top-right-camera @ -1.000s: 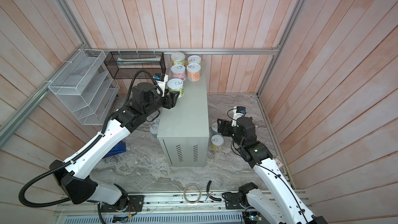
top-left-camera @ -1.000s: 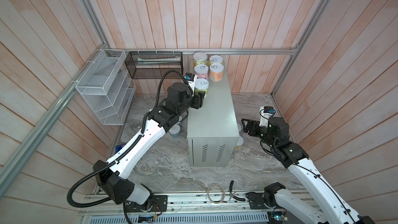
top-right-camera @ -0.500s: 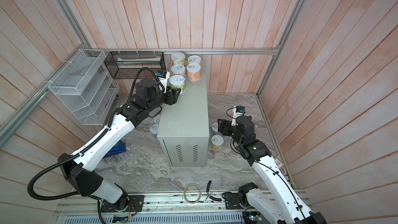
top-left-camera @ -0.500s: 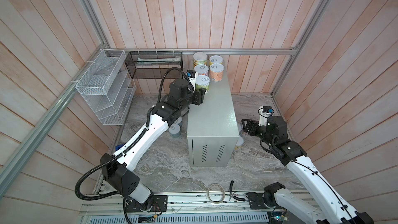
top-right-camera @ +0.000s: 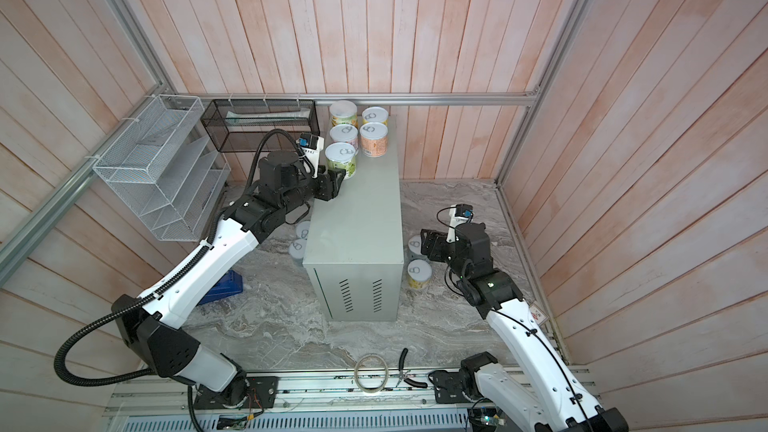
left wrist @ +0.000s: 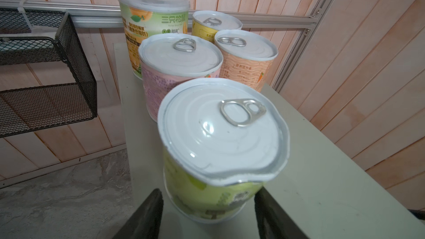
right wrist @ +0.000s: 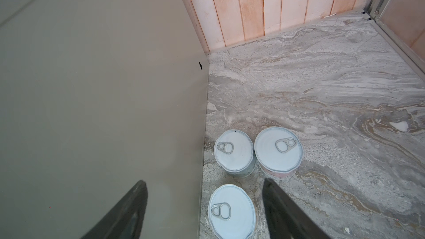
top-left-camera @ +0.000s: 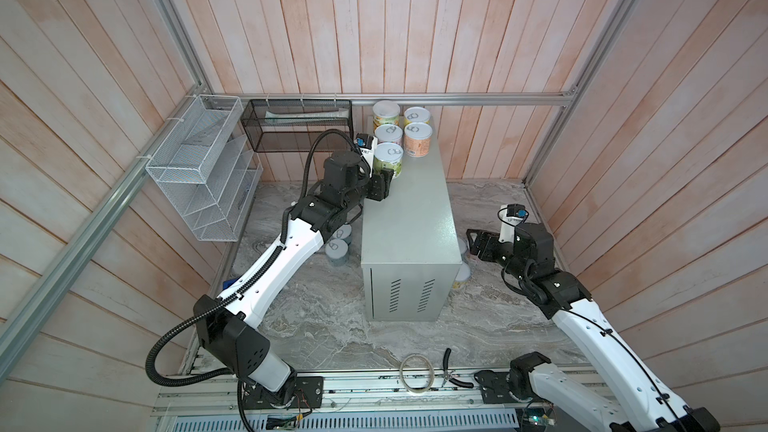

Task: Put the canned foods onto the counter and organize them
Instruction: 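Push the green-labelled can toward the pink-labelled can with the left gripper, then grasp the yellow-labelled floor can with the right gripper while left gripper withdraws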

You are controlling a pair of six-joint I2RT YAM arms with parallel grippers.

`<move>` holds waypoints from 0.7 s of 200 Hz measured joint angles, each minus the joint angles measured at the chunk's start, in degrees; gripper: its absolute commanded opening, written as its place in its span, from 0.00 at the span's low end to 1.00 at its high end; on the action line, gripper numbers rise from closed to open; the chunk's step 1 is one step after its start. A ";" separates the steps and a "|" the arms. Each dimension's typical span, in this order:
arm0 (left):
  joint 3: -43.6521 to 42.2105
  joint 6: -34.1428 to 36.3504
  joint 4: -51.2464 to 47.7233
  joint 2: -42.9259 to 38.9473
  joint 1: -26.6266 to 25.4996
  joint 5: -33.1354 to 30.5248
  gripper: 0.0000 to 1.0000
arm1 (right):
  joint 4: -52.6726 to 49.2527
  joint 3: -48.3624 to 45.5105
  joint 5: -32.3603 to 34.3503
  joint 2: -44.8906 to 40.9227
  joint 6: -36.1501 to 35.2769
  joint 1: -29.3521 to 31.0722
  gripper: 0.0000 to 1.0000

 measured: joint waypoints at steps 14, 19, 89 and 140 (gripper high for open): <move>0.00 -0.13 0.00 0.00 0.00 0.00 0.66 | 0.00 0.00 0.00 0.00 0.00 -0.09 0.78; 0.00 -0.15 0.00 0.00 0.00 0.00 0.67 | 0.00 0.00 0.00 0.00 0.02 -0.09 0.78; -2.16 -0.92 -0.83 -4.04 -0.07 -1.16 1.00 | -0.02 0.00 0.20 -1.77 -0.31 -0.55 0.81; -9.79 -2.16 -1.42 -20.15 0.20 -7.67 1.00 | -0.22 0.00 0.48 -2.40 -0.39 -0.79 0.86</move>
